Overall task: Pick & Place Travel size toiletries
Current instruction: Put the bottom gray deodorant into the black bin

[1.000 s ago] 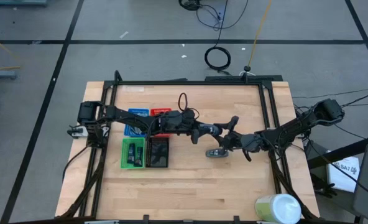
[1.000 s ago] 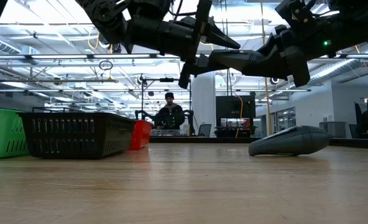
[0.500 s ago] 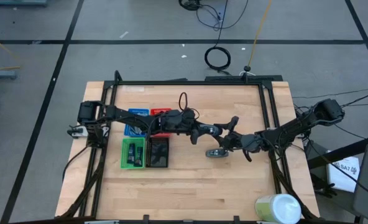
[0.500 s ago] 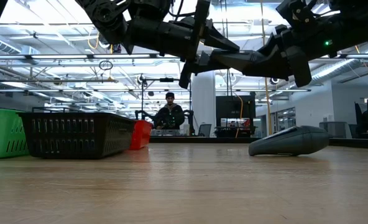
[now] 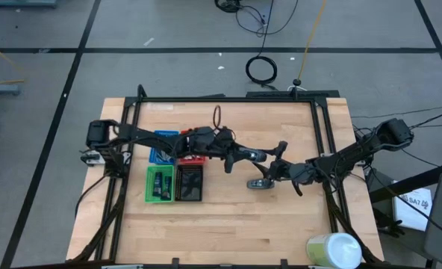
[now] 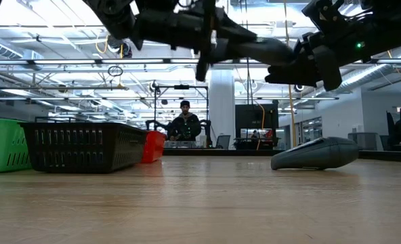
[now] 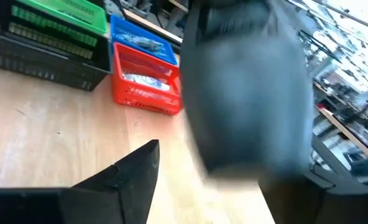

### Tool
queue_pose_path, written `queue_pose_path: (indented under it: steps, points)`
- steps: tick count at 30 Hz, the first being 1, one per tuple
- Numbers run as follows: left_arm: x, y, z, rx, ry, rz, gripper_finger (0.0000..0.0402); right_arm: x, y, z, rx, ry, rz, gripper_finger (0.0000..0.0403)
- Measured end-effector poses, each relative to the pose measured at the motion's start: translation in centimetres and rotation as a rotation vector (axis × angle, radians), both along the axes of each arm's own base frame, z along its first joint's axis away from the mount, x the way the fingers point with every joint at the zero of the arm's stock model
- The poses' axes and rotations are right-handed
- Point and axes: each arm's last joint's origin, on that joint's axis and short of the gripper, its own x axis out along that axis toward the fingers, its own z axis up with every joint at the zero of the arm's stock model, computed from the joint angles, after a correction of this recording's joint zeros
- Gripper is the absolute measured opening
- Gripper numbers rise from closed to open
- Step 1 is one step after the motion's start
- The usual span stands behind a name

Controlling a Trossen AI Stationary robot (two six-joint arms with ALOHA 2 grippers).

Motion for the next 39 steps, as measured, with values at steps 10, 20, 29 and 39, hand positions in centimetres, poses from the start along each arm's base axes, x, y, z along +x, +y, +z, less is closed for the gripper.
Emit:
queue_pose_path:
  steps: [10, 20, 29, 39]
  points:
    - [-4.5, -0.9, 3.8, 0.132, 0.233, 0.013, 0.0112, -1.2, 1.0, 1.2, -0.021, -0.063, -0.095, 0.0278]
    - [-12.1, -6.7, 4.2, 0.059, 0.725, 0.099, 0.0112, -3.6, 1.2, 3.6, 0.006, -0.140, -0.139, 0.0270]
    - [-15.1, -10.7, 3.0, 0.068, 0.932, 0.069, 0.0112, -4.1, 1.0, 3.8, 0.043, -0.149, -0.140, 0.0268]
    - [-12.8, -10.9, 0.0, 0.077, 1.040, -0.029, 0.0112, -4.1, 1.0, 3.7, 0.049, -0.146, -0.140, 0.0267]
